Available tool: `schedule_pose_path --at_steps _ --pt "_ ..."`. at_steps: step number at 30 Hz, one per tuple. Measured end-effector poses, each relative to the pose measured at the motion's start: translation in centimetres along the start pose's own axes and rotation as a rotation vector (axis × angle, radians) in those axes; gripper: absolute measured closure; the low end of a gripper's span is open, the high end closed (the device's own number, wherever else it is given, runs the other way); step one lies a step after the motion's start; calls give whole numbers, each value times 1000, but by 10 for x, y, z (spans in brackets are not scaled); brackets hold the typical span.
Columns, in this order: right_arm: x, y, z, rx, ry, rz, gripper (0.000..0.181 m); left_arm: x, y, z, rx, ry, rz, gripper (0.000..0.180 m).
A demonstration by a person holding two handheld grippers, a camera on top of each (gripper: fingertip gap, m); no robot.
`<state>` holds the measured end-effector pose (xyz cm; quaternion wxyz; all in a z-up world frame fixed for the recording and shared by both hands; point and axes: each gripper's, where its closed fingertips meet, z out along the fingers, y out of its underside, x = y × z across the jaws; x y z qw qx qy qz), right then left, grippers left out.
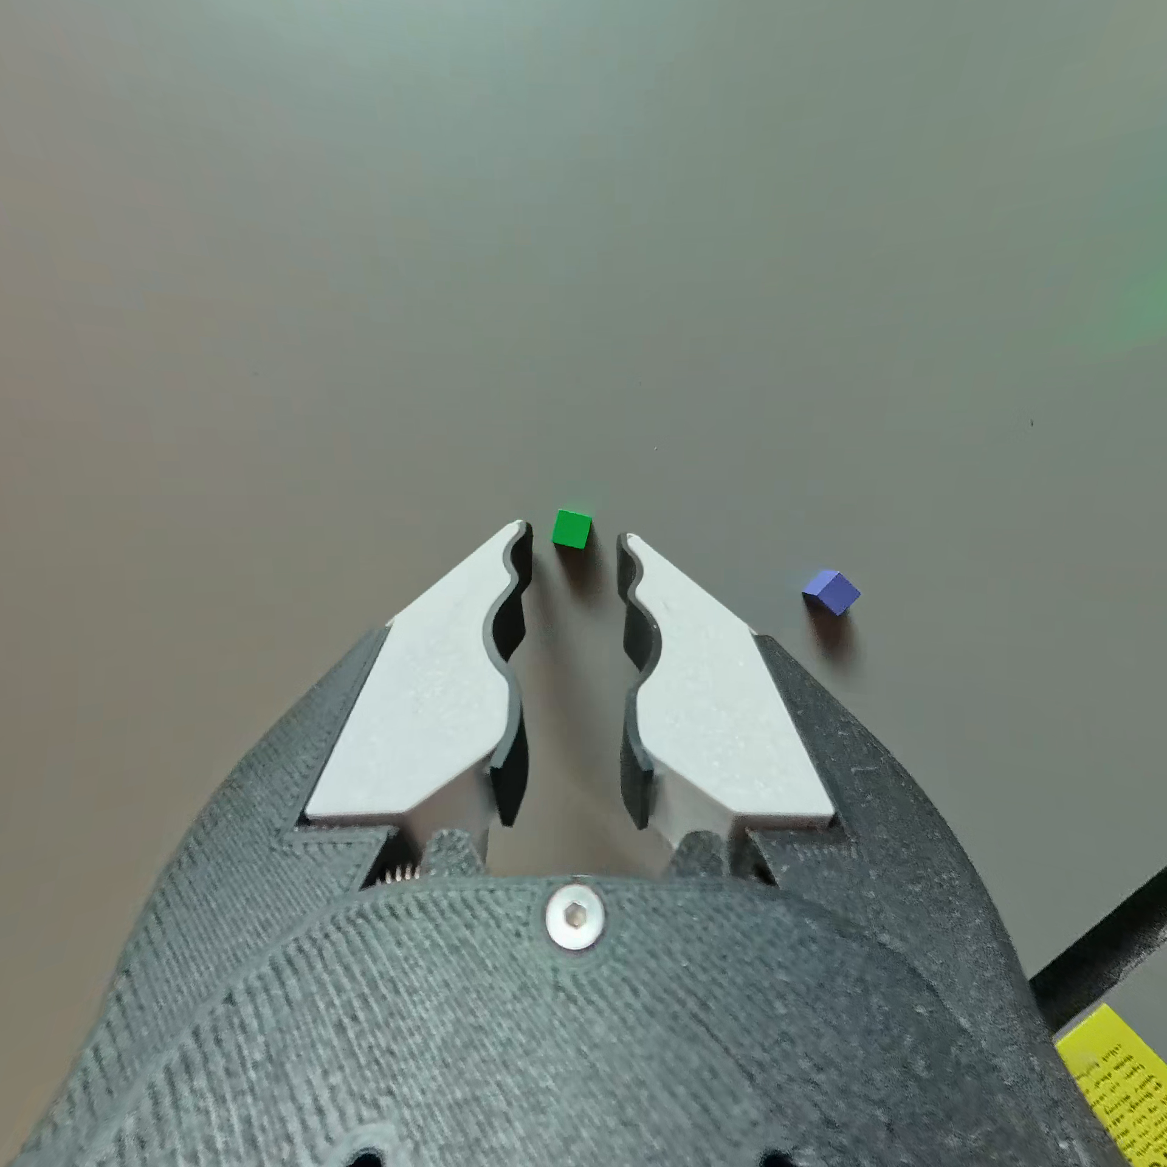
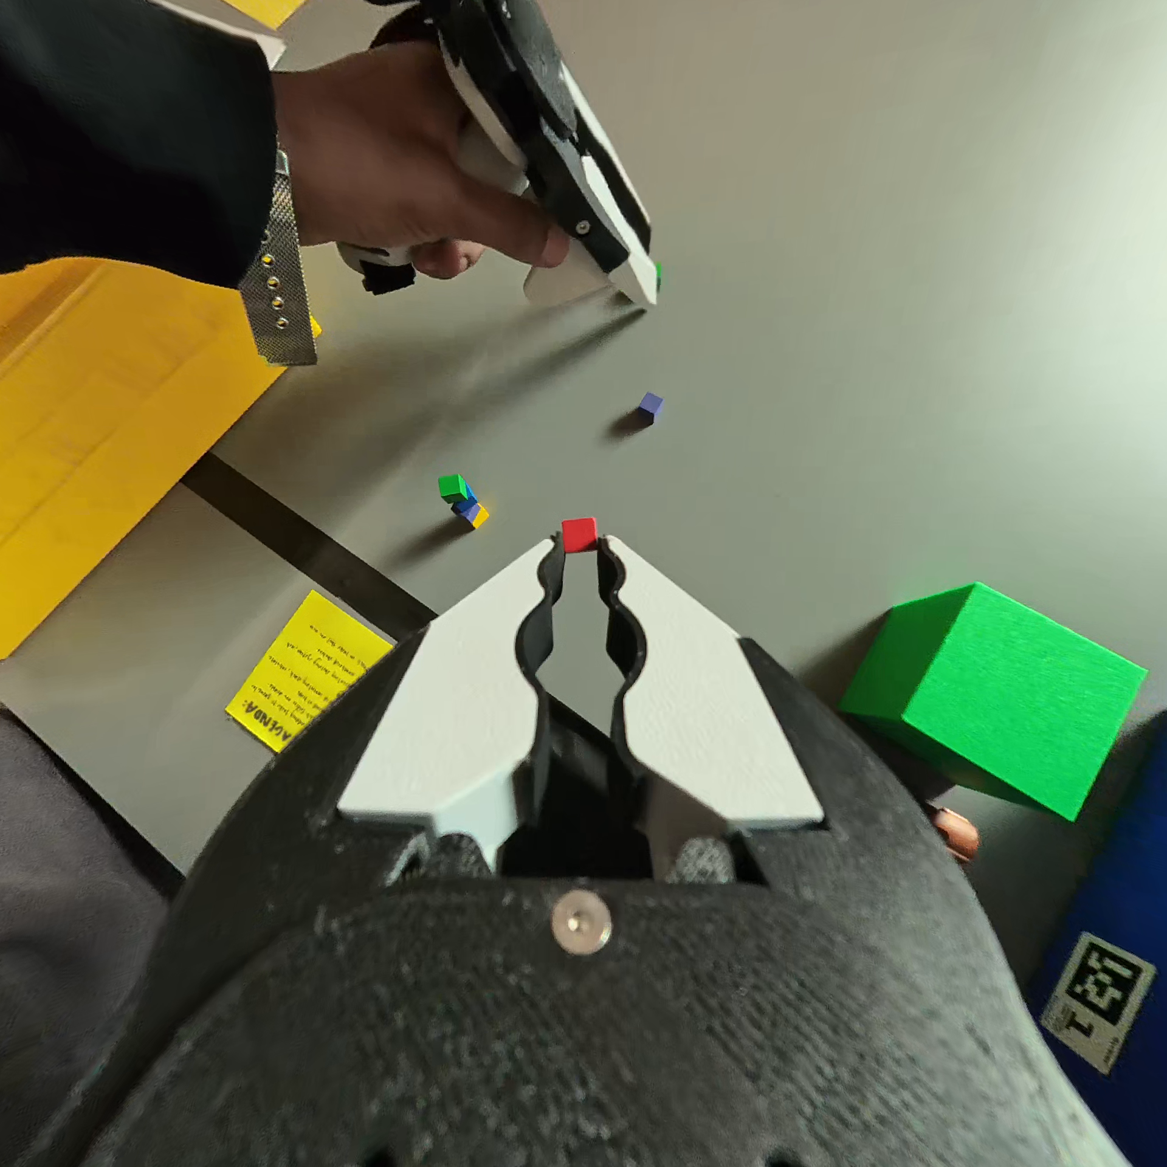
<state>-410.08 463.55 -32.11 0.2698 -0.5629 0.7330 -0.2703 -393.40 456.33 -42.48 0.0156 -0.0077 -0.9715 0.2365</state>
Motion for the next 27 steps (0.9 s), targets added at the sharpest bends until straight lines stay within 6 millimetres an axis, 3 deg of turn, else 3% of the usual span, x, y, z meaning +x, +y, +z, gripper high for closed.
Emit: schedule_pose_path --at_steps 4,8,9,11,13,14,16,18,22,27 --pt "5 2 -2 1 8 23 172 5 1 -4 31 33 4 180" --pt "-2 2 -9 -20 -2 51 172 9 -15 -17 131 27 -15 180" --pt "-3 0 -15 -21 2 51 172 11 -19 -17 147 39 -32 176" --pt "-4 -9 -30 -17 23 44 172 14 -21 -12 134 61 -67 145" --pt "-5 -22 -47 1 52 35 172 14 -21 -2 97 63 -80 140" --pt "-5 -28 -56 15 64 33 172 12 -20 1 90 45 -88 148" --pt "-7 -37 -69 40 86 32 172 14 -19 3 90 49 -105 180" --pt "-11 -39 -78 51 96 39 172 17 -17 1 99 64 -126 180" --pt "-17 -38 -82 44 102 25 172 15 -27 -22 180 57 -172 180" --pt "-29 -40 -70 52 69 53 172 14 -23 -54 236 52 -218 180"
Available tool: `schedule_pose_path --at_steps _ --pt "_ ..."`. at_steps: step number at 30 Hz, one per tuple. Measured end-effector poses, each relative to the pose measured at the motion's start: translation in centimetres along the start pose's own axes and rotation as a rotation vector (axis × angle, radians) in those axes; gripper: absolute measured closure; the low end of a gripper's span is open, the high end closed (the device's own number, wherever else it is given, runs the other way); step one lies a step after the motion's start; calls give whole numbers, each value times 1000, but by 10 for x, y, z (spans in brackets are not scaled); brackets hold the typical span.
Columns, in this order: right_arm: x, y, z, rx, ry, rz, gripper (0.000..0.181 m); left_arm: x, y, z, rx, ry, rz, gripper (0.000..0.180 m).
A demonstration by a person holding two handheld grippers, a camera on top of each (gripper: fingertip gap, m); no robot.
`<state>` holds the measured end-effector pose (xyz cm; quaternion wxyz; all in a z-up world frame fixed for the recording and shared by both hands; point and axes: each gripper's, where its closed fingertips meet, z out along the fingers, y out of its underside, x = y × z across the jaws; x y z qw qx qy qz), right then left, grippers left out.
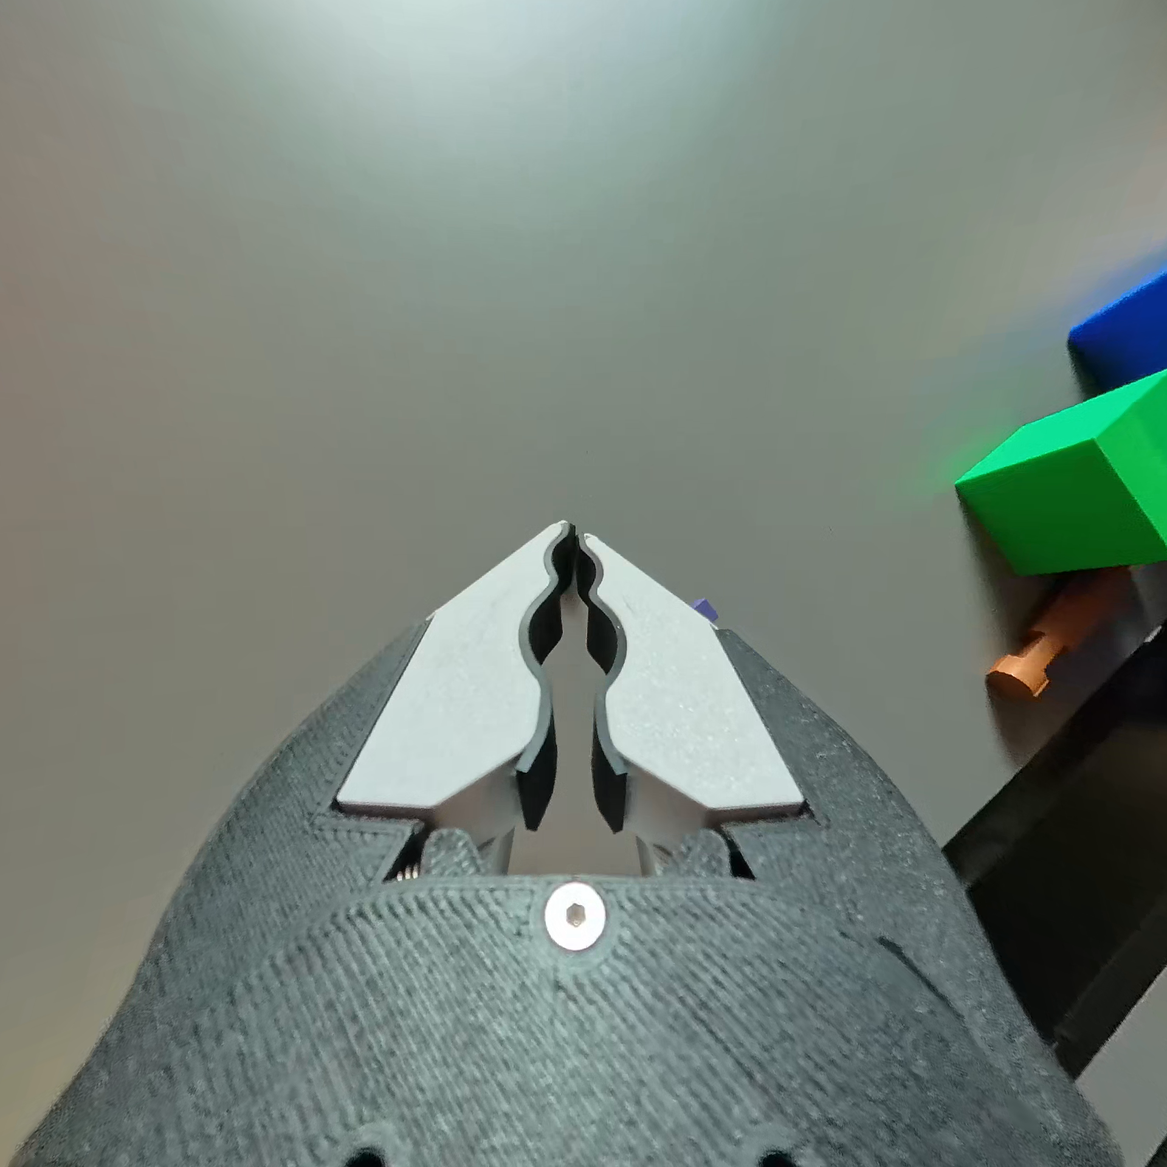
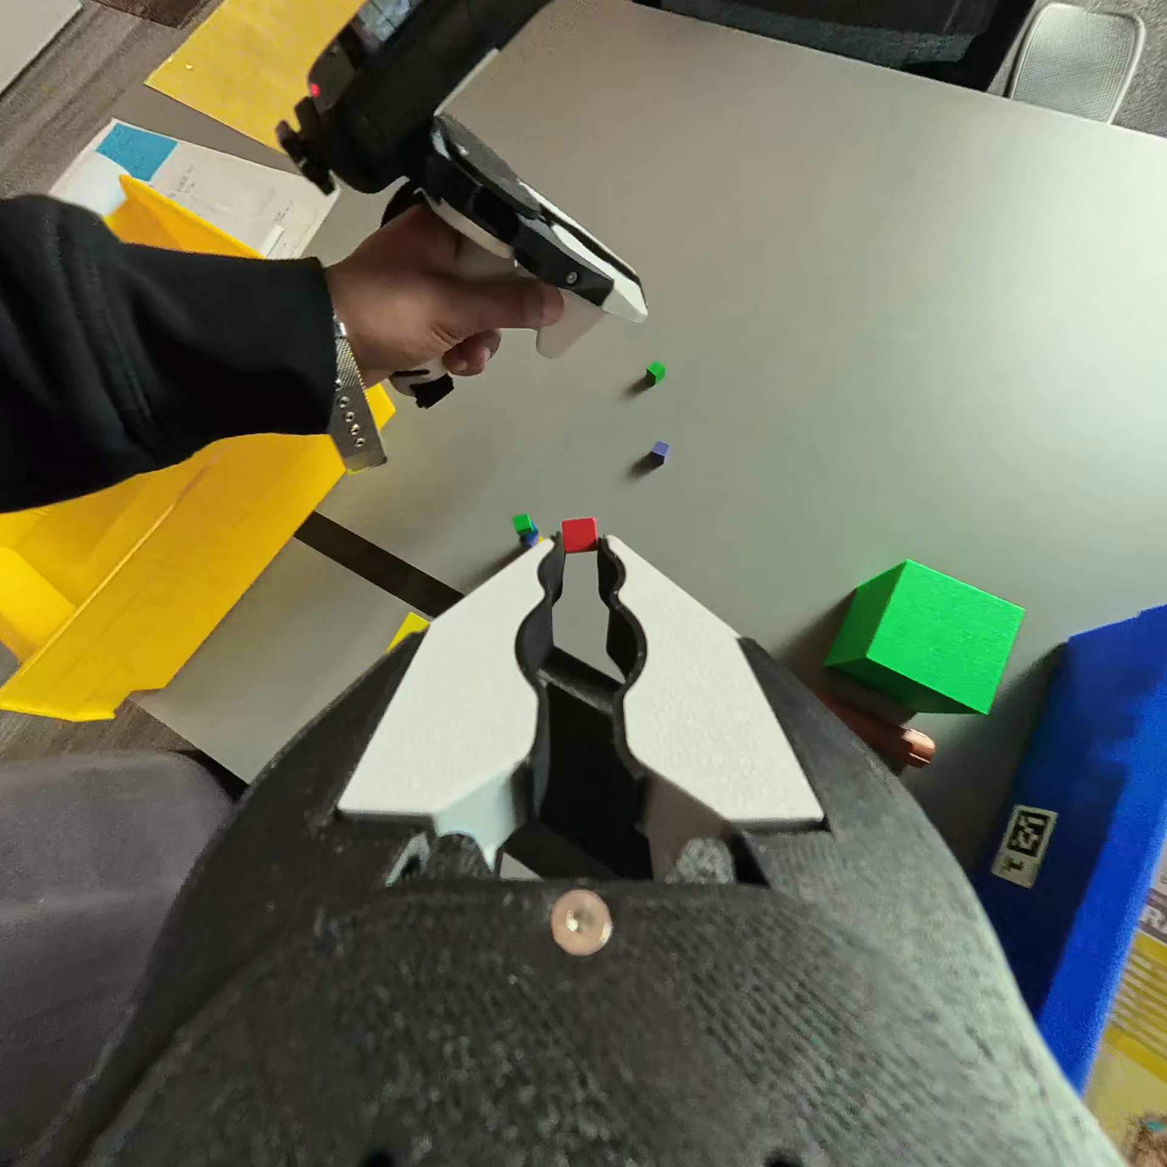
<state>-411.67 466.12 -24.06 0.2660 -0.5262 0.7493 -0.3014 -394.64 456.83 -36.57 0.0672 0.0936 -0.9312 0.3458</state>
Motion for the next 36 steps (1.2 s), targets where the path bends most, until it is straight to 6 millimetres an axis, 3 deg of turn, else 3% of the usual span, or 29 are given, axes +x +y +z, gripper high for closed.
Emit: schedule_pose_path --at_steps 7,15,31,36 --pt "-19 -11 20 45 -63 47 172 6 21 -50 23 79 -203 180" --pt "-30 -9 38 59 -103 88 172 12 41 -80 -1 99 -216 180" --pt "-24 -1 51 68 -99 117 172 24 45 -100 -15 108 -183 180" --pt "-20 7 58 48 -100 108 172 21 68 -86 -90 65 -159 180"
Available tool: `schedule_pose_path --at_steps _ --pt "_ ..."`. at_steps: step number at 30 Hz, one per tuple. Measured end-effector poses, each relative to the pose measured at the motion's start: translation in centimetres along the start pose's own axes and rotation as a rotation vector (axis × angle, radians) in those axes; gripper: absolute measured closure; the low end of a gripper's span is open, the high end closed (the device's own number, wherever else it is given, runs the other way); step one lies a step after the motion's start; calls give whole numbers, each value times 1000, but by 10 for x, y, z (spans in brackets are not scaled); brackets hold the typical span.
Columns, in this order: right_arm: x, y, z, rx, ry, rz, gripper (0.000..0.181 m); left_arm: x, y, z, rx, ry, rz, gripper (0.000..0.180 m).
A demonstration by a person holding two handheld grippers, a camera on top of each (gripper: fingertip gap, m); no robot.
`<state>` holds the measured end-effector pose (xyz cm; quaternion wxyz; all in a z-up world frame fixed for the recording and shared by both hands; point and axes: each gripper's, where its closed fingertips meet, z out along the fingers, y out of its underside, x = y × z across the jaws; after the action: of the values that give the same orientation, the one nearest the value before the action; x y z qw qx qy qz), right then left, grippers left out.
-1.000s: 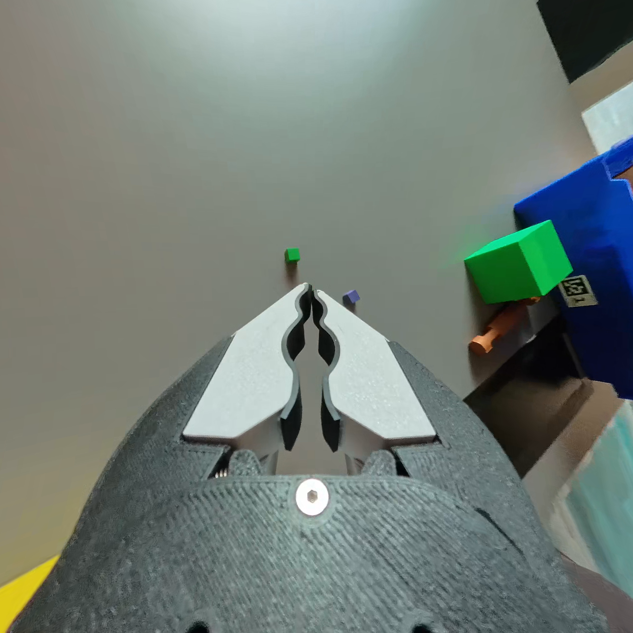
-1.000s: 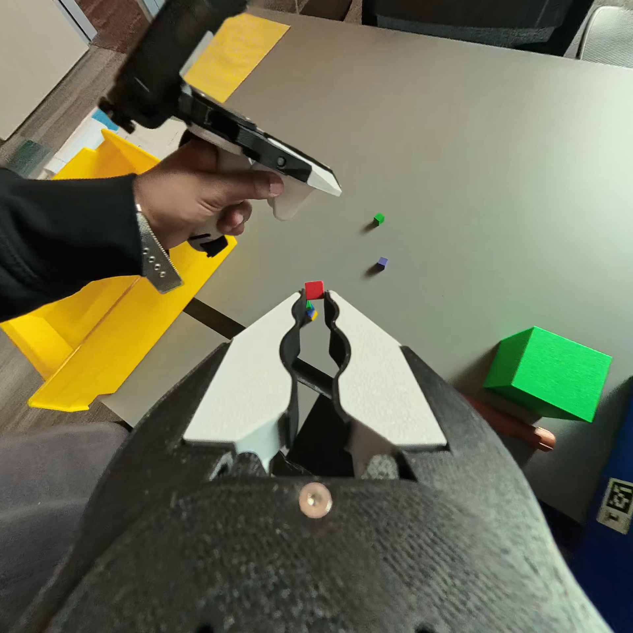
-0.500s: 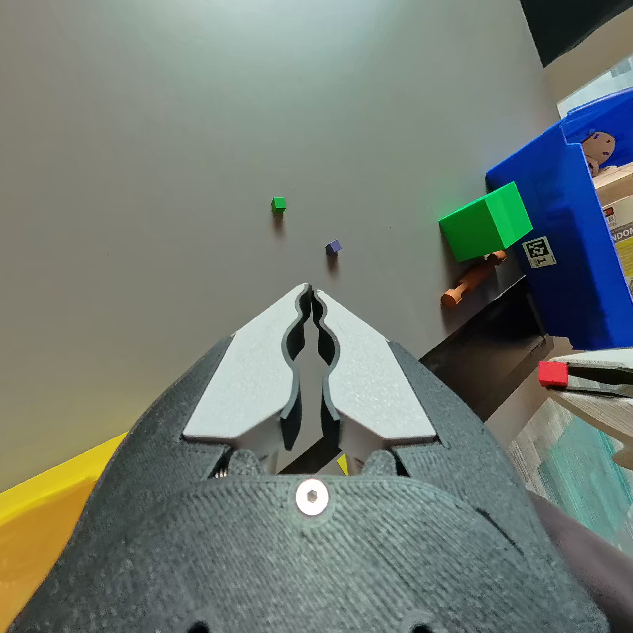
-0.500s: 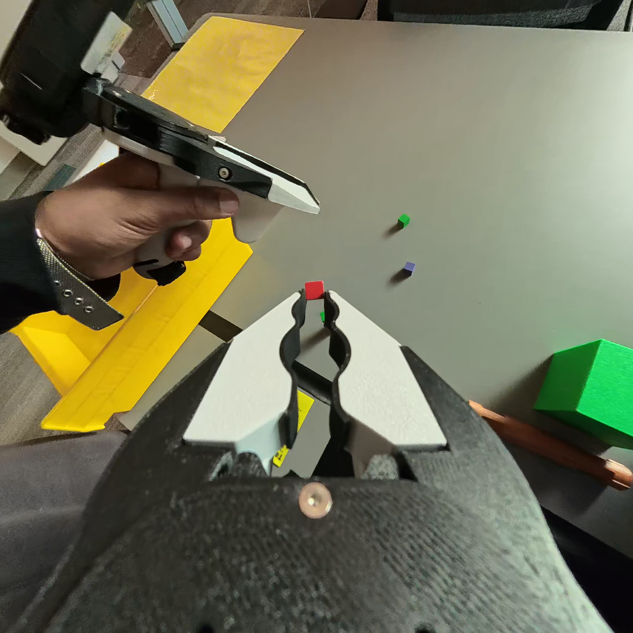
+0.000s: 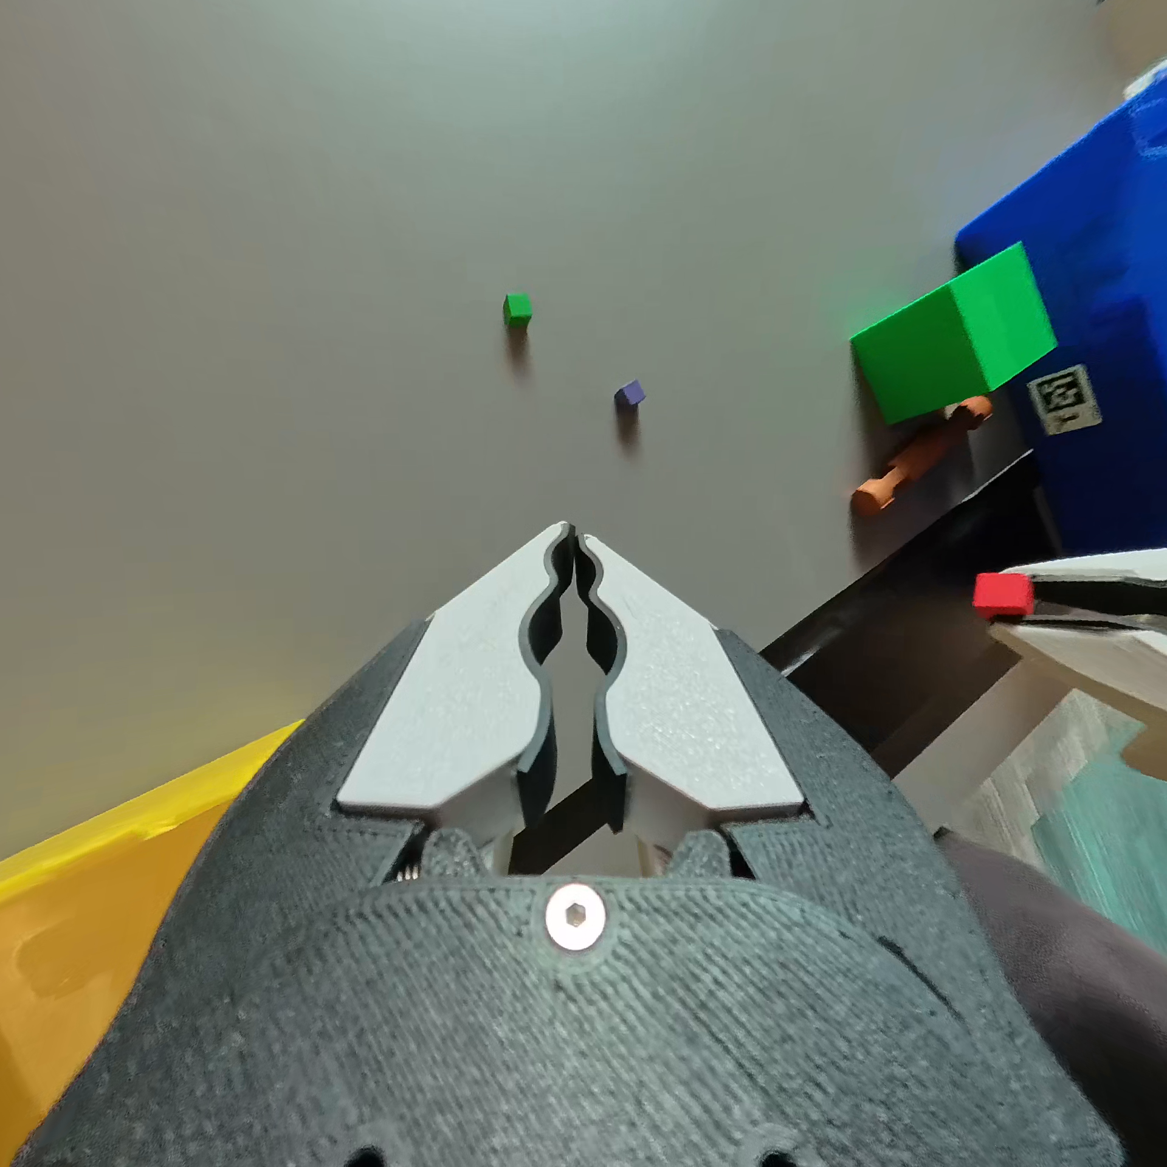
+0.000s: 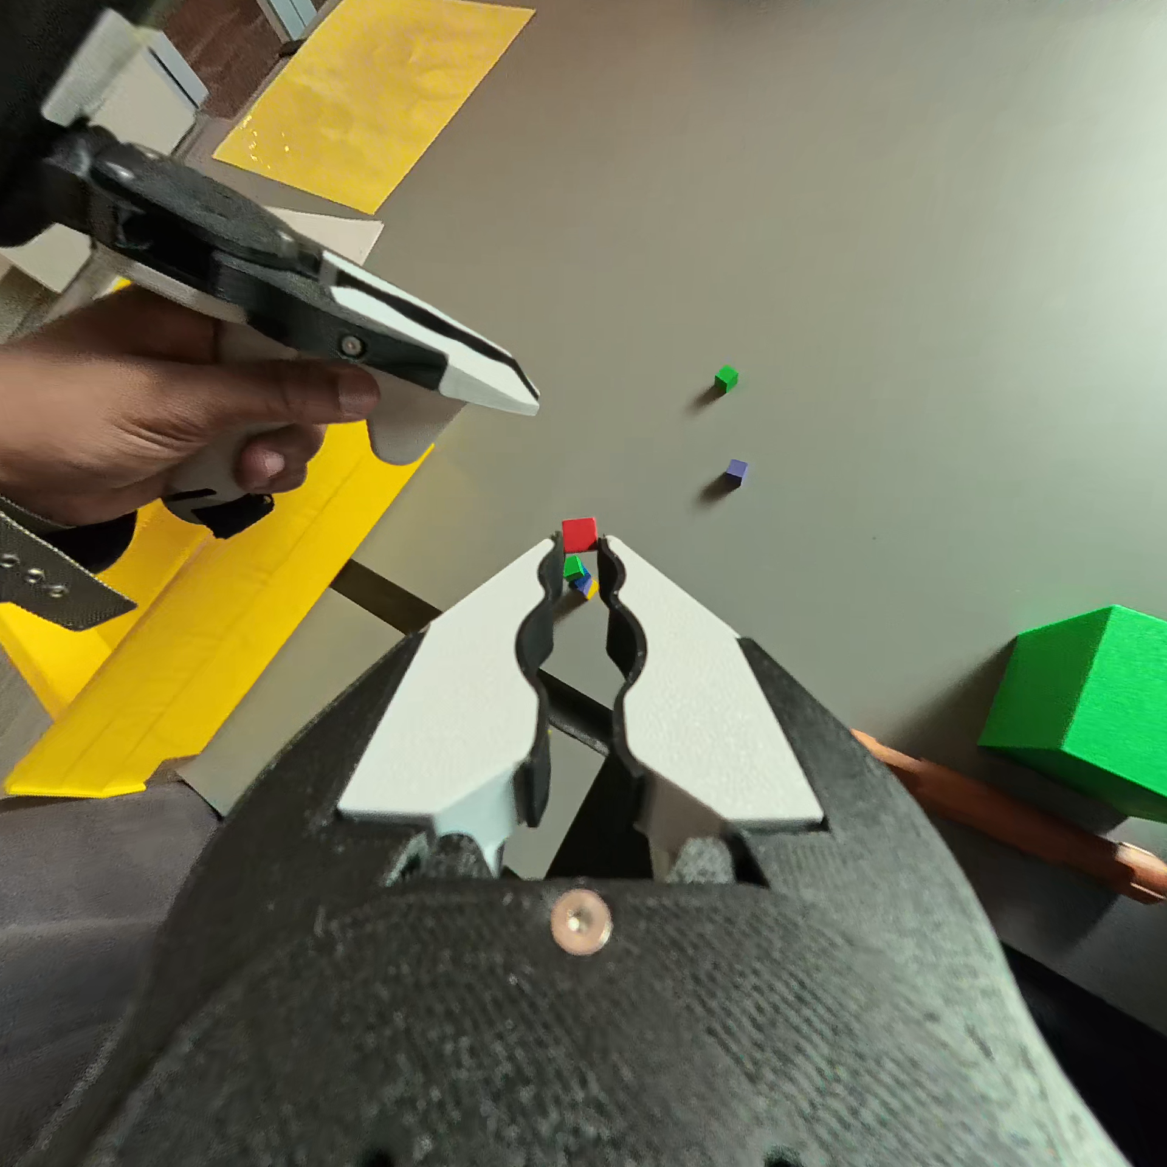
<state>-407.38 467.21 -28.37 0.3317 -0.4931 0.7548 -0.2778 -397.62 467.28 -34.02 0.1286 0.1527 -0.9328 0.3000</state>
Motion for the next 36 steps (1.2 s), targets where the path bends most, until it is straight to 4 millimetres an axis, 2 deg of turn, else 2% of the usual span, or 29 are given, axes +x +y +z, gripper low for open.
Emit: schedule_pose_path --at_steps 9,13,17,19,22,26,30,31,32,36 --pt "-3 24 25 -88 -35 -111 172 -10 32 24 -103 -77 30 180" --pt "2 35 38 -148 -45 -177 172 -14 38 34 -136 -98 40 180" --pt "0 34 47 -157 -71 -184 172 -14 24 44 -124 -99 34 180" --pt "-2 31 48 -150 -82 -178 172 -14 9 52 -103 -86 40 171" --pt "-2 30 45 -149 -94 -173 172 -18 -18 71 -81 -88 79 160" --pt "5 31 33 -156 -88 -177 172 -24 -49 100 -63 -112 135 154" --pt "18 29 19 -148 -71 -155 172 -30 -51 126 -119 -139 182 154" --pt "21 29 17 -144 -68 -149 172 -34 -49 128 -133 -159 189 159" --pt "24 28 15 -142 -65 -142 172 -38 -52 128 -117 -187 200 173" --pt "37 27 14 -144 -55 -125 172 -34 -53 119 -84 -155 166 173"
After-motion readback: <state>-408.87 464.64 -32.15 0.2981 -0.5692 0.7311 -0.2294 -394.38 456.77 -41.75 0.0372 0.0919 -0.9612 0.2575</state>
